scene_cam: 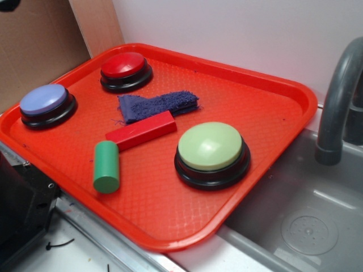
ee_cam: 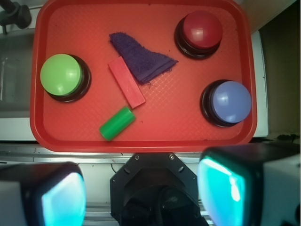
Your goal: Push the green button.
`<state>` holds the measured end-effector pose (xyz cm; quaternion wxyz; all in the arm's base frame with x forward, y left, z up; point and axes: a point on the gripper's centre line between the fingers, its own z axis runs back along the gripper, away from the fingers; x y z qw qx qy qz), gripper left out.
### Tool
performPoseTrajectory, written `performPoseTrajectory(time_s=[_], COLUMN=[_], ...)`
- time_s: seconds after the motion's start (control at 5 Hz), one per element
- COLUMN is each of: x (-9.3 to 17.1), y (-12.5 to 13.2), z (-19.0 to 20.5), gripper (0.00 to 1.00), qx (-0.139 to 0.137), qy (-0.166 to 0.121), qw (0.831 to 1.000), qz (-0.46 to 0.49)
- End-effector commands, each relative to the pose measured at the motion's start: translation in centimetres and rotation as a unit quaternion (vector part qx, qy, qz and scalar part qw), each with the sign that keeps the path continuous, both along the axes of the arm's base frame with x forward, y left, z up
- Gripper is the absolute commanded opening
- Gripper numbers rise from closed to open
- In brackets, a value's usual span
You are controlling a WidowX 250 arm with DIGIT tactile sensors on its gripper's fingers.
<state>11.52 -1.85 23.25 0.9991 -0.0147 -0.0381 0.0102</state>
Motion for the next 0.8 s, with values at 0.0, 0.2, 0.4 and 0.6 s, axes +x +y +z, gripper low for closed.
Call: performPoseTrajectory(time_s=[0.0,0.2,0.4,0.6], x=[0.0,5.0,7.2,8.5], y=[0.0,-5.0,-9.4,-11.8], z=[0.0,-4.2,-6.3,-10.7], gripper=[1.0,1.0,1.0,1.0], qx=[0.0,-0.014,-0.012,-0.018], qy=[0.0,-0.062,-0.083,-0.06], qw=[1.0,0.99,0.965,0.943], qz=[0.0,-0.125,-0.248,-0.327])
